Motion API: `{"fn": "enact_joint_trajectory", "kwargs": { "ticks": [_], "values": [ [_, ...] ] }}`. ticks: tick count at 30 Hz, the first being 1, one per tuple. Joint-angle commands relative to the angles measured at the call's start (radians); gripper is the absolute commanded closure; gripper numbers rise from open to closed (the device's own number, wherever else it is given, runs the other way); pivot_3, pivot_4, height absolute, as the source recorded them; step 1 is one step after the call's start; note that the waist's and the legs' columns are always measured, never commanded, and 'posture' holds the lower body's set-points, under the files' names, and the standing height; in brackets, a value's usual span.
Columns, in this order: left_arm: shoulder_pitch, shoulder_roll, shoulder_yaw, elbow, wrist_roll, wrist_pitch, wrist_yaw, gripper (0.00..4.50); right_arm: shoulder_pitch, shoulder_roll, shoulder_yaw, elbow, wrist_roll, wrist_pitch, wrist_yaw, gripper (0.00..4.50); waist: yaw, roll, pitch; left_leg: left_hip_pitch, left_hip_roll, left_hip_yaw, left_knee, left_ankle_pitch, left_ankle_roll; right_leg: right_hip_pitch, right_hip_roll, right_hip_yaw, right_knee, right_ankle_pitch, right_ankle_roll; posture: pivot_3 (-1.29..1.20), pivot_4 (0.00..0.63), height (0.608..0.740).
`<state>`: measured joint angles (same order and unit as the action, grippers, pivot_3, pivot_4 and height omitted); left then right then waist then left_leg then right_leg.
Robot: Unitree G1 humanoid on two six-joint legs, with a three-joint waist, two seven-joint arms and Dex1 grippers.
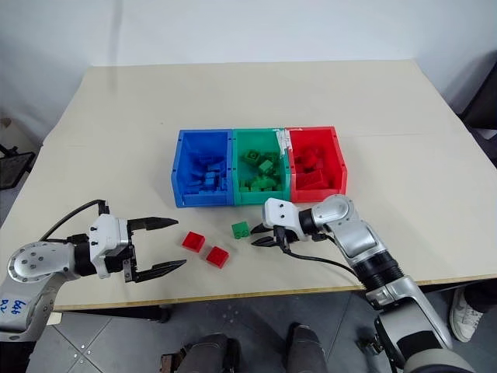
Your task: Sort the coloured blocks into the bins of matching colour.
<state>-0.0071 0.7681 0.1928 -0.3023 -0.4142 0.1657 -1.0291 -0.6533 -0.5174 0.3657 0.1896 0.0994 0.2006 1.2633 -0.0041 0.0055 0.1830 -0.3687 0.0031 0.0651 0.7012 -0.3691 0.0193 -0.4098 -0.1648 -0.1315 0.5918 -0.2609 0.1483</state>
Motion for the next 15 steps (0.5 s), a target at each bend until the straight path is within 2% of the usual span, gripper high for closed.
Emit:
{"fn": "enact_joint_trajectory", "kwargs": {
  "ticks": [1,5,14,15],
  "values": [
    [-0.001,0.006,0.009,-0.012,-0.014,-0.006,-0.005,0.0,0.004,-0.015,-0.04,-0.075,0.017,0.017,-0.016,2.02,-0.001,0.0,0.0,0.0,0.0,0.0,0.0,0.0,0.0,0.0,0.0,0.0,0.0,0.0,0.0,0.0,0.15,0.74],
    [-0.002,0.005,0.008,-0.012,-0.015,-0.005,-0.005,0.0,-0.009,0.02,-0.05,-0.084,0.028,0.032,-0.047,0.78,-0.002,0.0,0.0,0.0,0.0,0.0,0.0,0.0,0.0,0.0,0.0,0.0,0.0,0.0,0.0,0.0,0.15,0.74],
    [-0.013,-0.005,-0.006,-0.012,-0.014,-0.01,-0.004,0.0,-0.044,0.143,-0.016,0.002,-0.003,0.015,-0.124,0.78,-0.01,0.0,0.0,0.0,0.0,0.0,0.0,0.0,0.0,0.0,0.0,0.0,0.0,0.0,0.0,0.0,0.15,0.74],
    [-0.015,-0.006,-0.008,-0.012,-0.013,-0.01,-0.004,0.0,-0.046,0.149,-0.018,0.007,-0.004,0.012,-0.129,0.95,-0.009,0.0,0.0,0.0,0.0,0.0,0.0,0.0,0.0,0.0,0.0,0.0,0.0,0.0,0.0,0.0,0.15,0.74]
  ]
}}
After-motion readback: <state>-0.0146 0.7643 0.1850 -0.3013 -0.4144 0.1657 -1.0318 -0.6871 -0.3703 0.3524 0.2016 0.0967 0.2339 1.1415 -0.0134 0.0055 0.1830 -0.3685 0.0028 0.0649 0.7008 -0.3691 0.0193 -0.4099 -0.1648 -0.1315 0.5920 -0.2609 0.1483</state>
